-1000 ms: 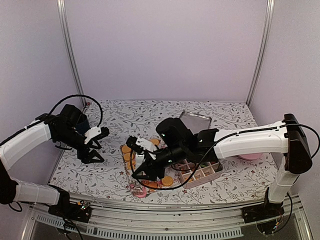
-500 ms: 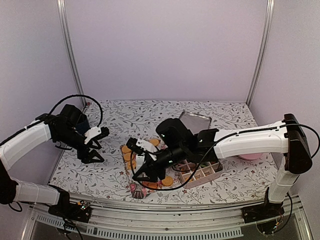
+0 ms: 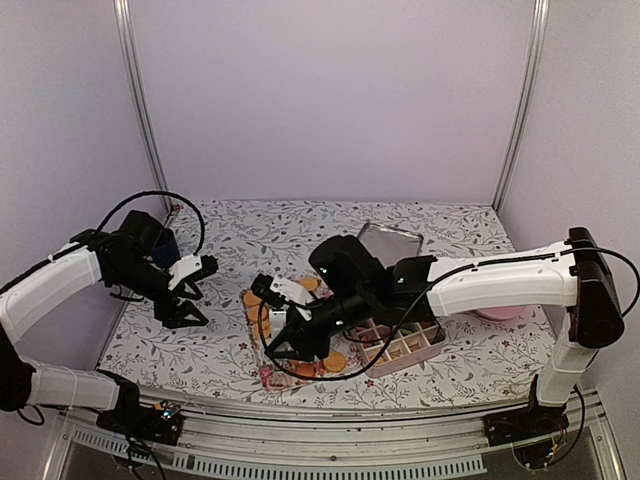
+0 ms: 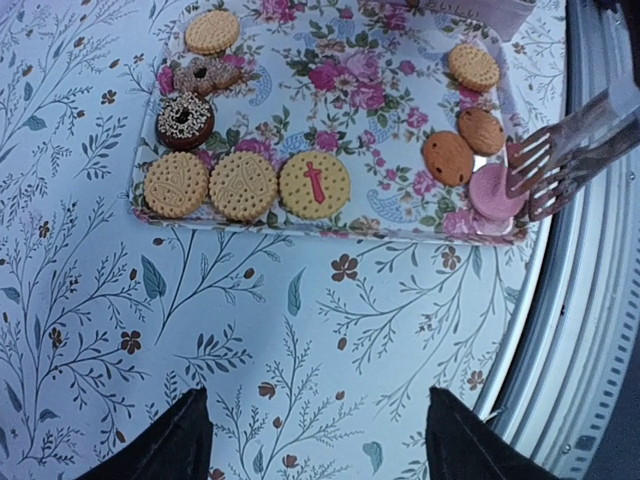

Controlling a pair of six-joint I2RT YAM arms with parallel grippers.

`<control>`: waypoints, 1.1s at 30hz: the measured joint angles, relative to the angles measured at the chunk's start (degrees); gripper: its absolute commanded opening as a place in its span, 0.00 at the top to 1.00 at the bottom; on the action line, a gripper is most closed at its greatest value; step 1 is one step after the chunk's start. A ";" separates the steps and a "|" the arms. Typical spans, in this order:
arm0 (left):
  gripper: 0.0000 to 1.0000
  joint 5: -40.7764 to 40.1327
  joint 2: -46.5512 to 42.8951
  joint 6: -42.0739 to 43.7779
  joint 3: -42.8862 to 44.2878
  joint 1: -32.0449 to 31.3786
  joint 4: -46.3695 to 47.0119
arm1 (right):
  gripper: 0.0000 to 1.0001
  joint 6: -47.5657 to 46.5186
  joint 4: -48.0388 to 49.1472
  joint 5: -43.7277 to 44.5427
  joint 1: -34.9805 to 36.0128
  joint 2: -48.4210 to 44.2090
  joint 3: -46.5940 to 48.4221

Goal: Pack the cookies
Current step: Adjust the fake cookies on the plate.

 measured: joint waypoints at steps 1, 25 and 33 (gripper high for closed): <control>0.26 0.00 -0.13 0.00 -0.07 0.00 0.00 | 0.66 0.04 -0.02 0.55 0.00 0.02 0.42; 0.27 -0.09 -1.44 0.07 -1.05 0.00 0.04 | 0.75 3.21 0.79 1.38 -1.51 1.07 1.16; 0.27 -0.13 -1.46 0.09 -1.05 0.00 0.09 | 0.50 4.11 2.64 5.31 -1.49 1.07 1.18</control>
